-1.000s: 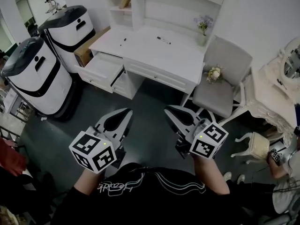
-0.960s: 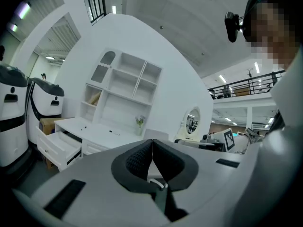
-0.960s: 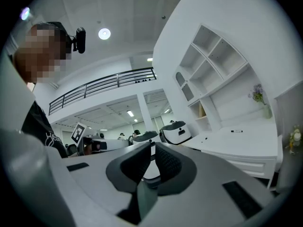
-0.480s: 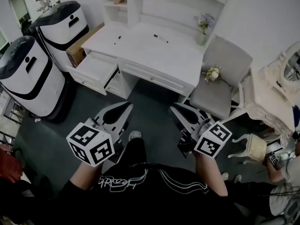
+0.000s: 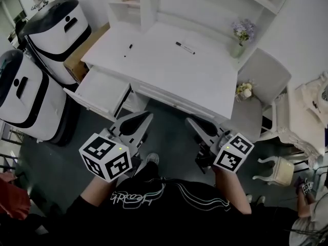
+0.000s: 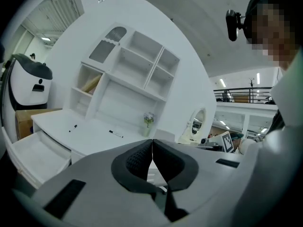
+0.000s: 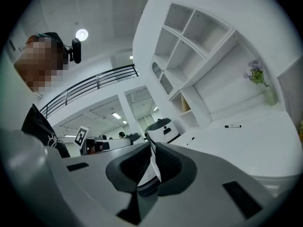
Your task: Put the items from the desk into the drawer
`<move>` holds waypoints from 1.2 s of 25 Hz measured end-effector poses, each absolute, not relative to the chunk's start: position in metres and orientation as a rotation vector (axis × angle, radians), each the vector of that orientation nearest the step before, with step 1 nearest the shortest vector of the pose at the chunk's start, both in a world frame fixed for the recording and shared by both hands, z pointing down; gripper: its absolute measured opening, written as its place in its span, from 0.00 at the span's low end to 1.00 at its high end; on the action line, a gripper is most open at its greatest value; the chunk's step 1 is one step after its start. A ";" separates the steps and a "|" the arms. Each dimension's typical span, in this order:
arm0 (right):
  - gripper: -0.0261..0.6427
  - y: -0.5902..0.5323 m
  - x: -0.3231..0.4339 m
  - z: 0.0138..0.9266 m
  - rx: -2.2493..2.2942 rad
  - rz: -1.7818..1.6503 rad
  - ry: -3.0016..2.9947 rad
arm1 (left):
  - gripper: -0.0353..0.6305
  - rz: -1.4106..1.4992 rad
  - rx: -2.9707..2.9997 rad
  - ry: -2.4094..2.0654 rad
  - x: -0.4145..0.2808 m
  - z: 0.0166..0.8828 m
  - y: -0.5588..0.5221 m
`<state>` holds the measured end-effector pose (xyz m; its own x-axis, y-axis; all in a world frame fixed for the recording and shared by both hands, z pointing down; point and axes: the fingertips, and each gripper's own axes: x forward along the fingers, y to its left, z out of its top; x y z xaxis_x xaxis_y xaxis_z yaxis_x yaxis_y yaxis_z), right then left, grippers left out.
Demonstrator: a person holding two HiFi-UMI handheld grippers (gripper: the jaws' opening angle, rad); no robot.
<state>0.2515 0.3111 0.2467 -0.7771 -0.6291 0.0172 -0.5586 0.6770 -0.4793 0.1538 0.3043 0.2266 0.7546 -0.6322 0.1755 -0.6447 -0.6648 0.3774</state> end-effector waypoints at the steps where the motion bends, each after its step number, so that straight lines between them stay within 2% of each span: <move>1: 0.13 0.288 0.246 0.249 -0.973 -0.722 2.745 | 0.09 0.046 2.531 -0.969 0.150 0.228 0.280; 11: 0.13 0.126 0.219 0.277 -1.027 -0.791 2.773 | 0.09 0.072 2.509 -0.885 0.137 0.263 0.111; 21: 0.13 0.023 0.271 0.297 -1.097 -0.824 2.764 | 0.09 0.128 2.467 -0.920 0.161 0.281 0.024; 25: 0.23 -0.034 0.292 0.306 -1.144 -0.796 2.824 | 0.09 0.150 2.452 -0.957 0.166 0.281 -0.017; 30: 0.28 -0.102 0.318 0.327 -1.235 -0.775 2.925 | 0.09 0.150 2.384 -0.987 0.169 0.294 -0.063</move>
